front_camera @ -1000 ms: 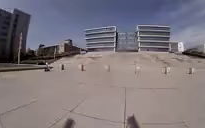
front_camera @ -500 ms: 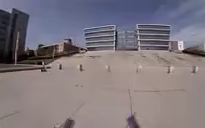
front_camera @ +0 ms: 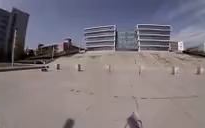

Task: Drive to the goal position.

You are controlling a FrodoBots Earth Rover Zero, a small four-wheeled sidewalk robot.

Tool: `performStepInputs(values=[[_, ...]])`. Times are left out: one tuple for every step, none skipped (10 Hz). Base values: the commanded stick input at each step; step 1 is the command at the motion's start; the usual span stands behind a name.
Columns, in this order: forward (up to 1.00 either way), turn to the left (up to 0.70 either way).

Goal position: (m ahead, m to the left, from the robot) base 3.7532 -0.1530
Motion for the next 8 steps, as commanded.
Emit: performStepInputs(values=[[0.70, 0.10], [0.70, 0.03], [0.70, 0.02], [0.70, 0.02], [0.70, 0.02], [0.70, 0.02], [0.70, 0.00], [0.70, 0.01]])
